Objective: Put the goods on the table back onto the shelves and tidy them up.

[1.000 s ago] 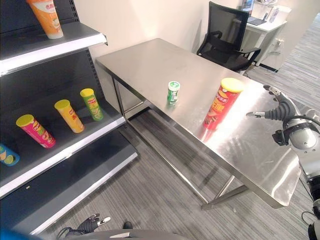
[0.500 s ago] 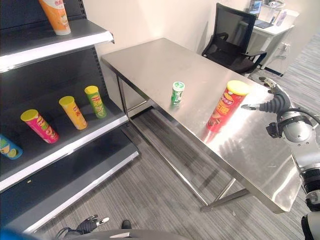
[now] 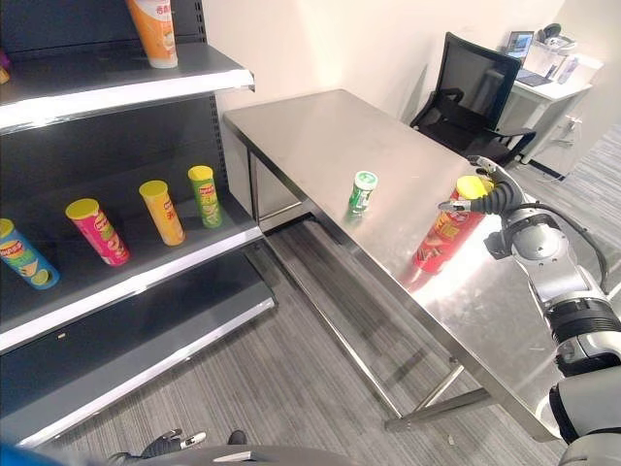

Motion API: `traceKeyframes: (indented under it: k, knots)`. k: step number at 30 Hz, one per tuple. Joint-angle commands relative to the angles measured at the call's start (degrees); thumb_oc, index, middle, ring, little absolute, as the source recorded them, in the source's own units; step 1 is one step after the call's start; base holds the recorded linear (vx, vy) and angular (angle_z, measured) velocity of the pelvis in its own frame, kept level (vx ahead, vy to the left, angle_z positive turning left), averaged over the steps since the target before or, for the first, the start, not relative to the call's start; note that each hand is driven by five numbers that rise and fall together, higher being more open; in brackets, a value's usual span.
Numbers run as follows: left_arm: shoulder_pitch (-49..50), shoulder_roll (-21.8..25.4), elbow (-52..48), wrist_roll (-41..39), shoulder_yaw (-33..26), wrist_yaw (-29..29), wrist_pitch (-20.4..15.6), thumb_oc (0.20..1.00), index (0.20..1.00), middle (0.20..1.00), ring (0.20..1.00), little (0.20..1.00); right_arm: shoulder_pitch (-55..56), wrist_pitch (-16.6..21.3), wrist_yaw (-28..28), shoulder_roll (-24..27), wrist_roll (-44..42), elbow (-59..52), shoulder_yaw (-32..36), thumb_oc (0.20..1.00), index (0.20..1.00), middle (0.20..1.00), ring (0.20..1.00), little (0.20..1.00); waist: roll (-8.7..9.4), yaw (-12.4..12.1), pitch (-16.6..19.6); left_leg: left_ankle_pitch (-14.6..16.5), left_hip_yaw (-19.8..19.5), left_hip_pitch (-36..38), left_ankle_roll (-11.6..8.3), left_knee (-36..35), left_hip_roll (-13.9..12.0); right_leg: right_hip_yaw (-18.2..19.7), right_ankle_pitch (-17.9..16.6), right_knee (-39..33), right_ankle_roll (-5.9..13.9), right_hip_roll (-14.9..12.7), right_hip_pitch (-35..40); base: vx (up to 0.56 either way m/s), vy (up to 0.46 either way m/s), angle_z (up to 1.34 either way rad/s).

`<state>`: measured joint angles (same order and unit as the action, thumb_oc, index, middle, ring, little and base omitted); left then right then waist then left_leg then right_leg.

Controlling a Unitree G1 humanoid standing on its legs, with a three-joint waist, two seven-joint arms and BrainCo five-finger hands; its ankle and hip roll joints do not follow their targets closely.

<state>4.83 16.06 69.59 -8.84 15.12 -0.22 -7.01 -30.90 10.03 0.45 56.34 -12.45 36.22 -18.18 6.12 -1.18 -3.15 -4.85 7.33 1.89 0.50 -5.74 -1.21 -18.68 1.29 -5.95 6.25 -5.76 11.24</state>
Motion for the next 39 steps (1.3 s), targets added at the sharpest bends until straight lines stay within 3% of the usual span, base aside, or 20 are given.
traceKeyframes:
  k: [1, 19, 21, 28, 34, 39]
  knots:
    - [-3.2, 0.0, 2.0, -0.7, 0.6, 0.8, -1.1, 1.000, 1.000, 1.000, 1.000, 1.000, -3.8, 0.9, 0.0, 2.1, -1.9, -0.1, -1.4, 1.000, 1.000, 1.000, 1.000, 1.000, -0.10, -1.0, -1.0, 9.8, -1.3, 6.1, -2.39, 0.7, -0.7, 2.6, 4.4, 0.9, -1.13, 2.0, -0.7, 0.00, 0.000, 0.00]
    - [-3.4, 0.4, 3.1, 0.1, -0.3, 0.8, -0.9, 1.000, 1.000, 1.000, 1.000, 1.000, -0.7, 0.0, 1.9, 2.9, -0.9, -1.1, -1.7, 1.000, 1.000, 1.000, 1.000, 1.000, 0.69, -0.1, -0.9, 10.0, -0.6, 6.4, -2.61, 0.7, -0.9, 3.0, 4.4, 0.9, -1.15, 2.2, -0.9, 0.00, 0.000, 0.00]
    - [-3.3, 0.5, 3.1, -0.3, -0.4, 0.7, -0.9, 1.000, 1.000, 1.000, 1.000, 1.000, -1.6, -0.4, 2.7, 2.9, -1.1, -0.4, -3.3, 0.200, 0.200, 0.200, 0.200, 0.200, 0.99, -0.2, -0.9, 10.1, -0.7, 6.4, -2.63, 0.7, -1.0, 3.0, 4.3, 0.9, -1.15, 2.2, -0.8, 0.00, 0.000, 0.00]
    - [-3.2, 0.7, 3.3, -0.6, -0.9, 0.9, -0.9, 1.000, 1.000, 1.000, 1.000, 1.000, -3.0, -0.3, 2.1, 2.9, -1.3, -1.2, -3.5, 0.200, 0.200, 0.200, 0.200, 0.200, 1.17, -0.3, -1.0, 10.1, -0.8, 6.5, -2.61, 0.7, -1.0, 3.0, 4.4, 0.9, -1.21, 2.3, -0.8, 0.00, 0.000, 0.00]
    - [-3.2, 1.4, 2.3, -0.8, -4.1, 1.4, -1.3, 1.000, 1.000, 1.000, 1.000, 1.000, 3.6, 2.8, -1.4, 5.6, 0.0, -13.9, 6.2, 0.200, 0.200, 0.200, 0.200, 0.200, 1.18, -0.4, -1.1, 10.0, -1.8, 6.5, -2.70, 0.7, -1.2, 3.0, 5.0, 0.9, -1.56, 2.7, -0.5, -0.02, -0.050, 0.01]
    - [-2.2, 1.7, -0.3, -2.3, -6.5, 1.8, -2.0, 1.000, 1.000, 1.000, 1.000, 1.000, 7.6, 5.6, -3.2, 7.9, 2.8, -25.7, 13.2, 0.200, 0.200, 0.200, 0.200, 0.200, 2.34, -1.7, -1.7, 8.2, -5.8, 4.1, -3.67, 0.7, -2.2, 1.3, 6.3, 0.9, -3.14, 4.0, -1.1, -0.07, -0.151, 0.37]
